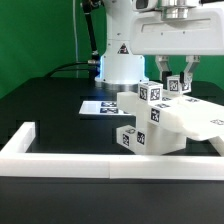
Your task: Assemble chair
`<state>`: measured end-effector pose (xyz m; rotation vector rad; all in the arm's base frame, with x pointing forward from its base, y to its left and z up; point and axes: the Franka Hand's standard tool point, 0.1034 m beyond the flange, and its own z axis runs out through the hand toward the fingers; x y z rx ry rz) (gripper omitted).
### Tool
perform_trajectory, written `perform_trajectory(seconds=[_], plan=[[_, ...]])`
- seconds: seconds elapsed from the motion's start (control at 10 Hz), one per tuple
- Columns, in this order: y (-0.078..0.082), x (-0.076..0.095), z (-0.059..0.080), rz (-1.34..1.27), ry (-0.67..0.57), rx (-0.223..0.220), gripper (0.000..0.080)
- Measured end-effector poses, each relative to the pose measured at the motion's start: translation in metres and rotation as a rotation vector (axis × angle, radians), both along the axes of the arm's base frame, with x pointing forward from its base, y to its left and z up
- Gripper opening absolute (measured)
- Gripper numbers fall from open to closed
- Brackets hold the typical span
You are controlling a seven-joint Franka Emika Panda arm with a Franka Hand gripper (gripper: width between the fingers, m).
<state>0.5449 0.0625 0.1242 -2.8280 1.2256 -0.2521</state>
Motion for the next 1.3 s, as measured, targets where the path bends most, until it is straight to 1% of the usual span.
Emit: perform_trajectory(seconds=[0.1, 0.2, 0.3, 0.6, 0.7, 1.0, 1.1, 1.2, 1.3], plan=[[0.000, 0.000, 0.001, -0.002, -0.001, 0.004, 0.0467], [0.000, -0.001, 0.002, -0.013, -0.004, 0.017, 0.0585], [0.001, 0.000, 0.005, -0.020, -0.009, 0.029, 0.0638], [0.000, 0.000, 0.013, -0.020, -0.031, 0.088, 0.0649], [-0.001, 0.000, 0.013, -0.030, -0.031, 0.094, 0.0649], [-0.001, 0.000, 0.011, -0.030, -0.028, 0.092, 0.0649], [0.000, 0.000, 0.011, 0.000, -0.028, 0.081, 0.0649], [0.005, -0.001, 0.011, 0.073, -0.026, 0.055, 0.0649], [0.007, -0.001, 0.012, 0.092, -0.026, 0.053, 0.0649]])
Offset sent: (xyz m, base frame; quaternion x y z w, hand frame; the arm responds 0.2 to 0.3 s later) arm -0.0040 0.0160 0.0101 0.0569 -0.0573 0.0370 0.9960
